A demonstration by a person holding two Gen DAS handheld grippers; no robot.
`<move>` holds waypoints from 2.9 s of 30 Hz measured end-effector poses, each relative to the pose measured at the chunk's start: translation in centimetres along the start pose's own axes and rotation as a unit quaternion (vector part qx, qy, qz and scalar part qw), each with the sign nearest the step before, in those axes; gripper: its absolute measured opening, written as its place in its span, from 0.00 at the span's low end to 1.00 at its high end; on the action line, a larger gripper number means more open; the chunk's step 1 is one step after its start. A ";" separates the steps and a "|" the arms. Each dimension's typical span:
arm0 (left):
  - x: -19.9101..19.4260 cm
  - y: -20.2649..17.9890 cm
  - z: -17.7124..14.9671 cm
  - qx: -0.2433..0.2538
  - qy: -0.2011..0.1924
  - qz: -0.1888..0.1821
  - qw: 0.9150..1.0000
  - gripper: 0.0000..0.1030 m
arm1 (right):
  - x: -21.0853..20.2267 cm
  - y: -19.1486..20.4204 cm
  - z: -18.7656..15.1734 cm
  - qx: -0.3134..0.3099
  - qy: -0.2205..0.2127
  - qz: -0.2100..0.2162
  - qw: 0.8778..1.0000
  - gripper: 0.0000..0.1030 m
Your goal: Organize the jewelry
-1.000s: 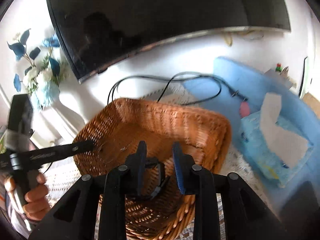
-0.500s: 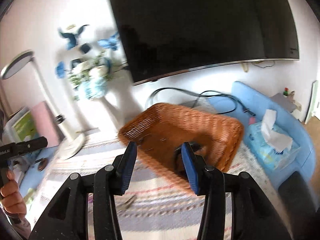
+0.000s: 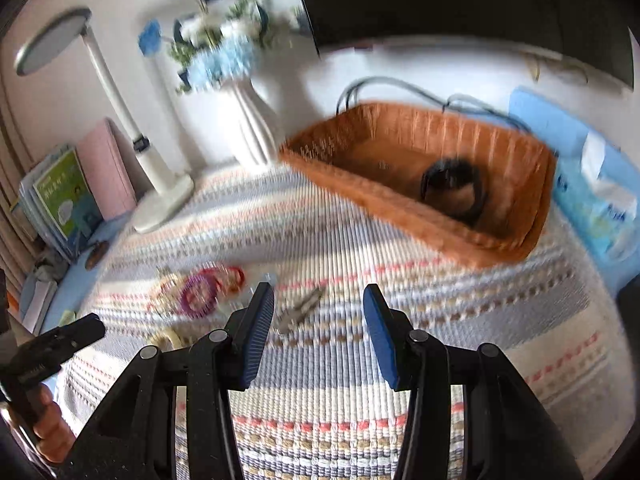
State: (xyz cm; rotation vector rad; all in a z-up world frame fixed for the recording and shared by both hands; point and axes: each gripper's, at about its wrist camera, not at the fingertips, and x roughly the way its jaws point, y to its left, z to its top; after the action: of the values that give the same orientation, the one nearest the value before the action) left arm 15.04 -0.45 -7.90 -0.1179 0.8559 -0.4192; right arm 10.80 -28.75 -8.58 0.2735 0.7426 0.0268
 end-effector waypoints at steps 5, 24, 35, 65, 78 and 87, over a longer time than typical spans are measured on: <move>2.1 -0.4 -1.0 0.014 0.012 0.028 0.999 0.39 | 2.0 -1.1 -1.0 0.017 0.046 0.001 0.999 0.48; 5.1 -1.1 -1.8 0.025 0.043 0.053 0.997 0.38 | 7.8 4.7 -1.0 -0.049 0.096 -0.034 0.994 0.48; 5.5 -3.1 -2.0 0.068 0.043 0.080 0.994 0.10 | 6.3 3.8 -1.5 -0.075 0.091 -0.043 0.992 0.24; 7.3 -18.1 16.0 0.155 -0.022 -0.084 0.984 0.10 | -1.0 -11.2 12.4 0.067 -0.021 -0.037 0.997 0.24; 19.8 -23.0 14.5 0.218 0.043 -0.022 0.975 0.10 | 6.2 -16.2 12.6 0.088 0.053 -0.079 0.992 0.24; 19.7 -23.1 14.0 0.221 0.043 -0.021 0.974 0.11 | 6.2 -16.3 12.3 0.094 0.065 -0.074 0.991 0.24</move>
State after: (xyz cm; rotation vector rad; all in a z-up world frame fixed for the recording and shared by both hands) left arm 29.87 -30.44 -6.52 0.2954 0.8273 -0.6482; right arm 22.50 -46.62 -8.20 0.3993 0.8960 -0.1677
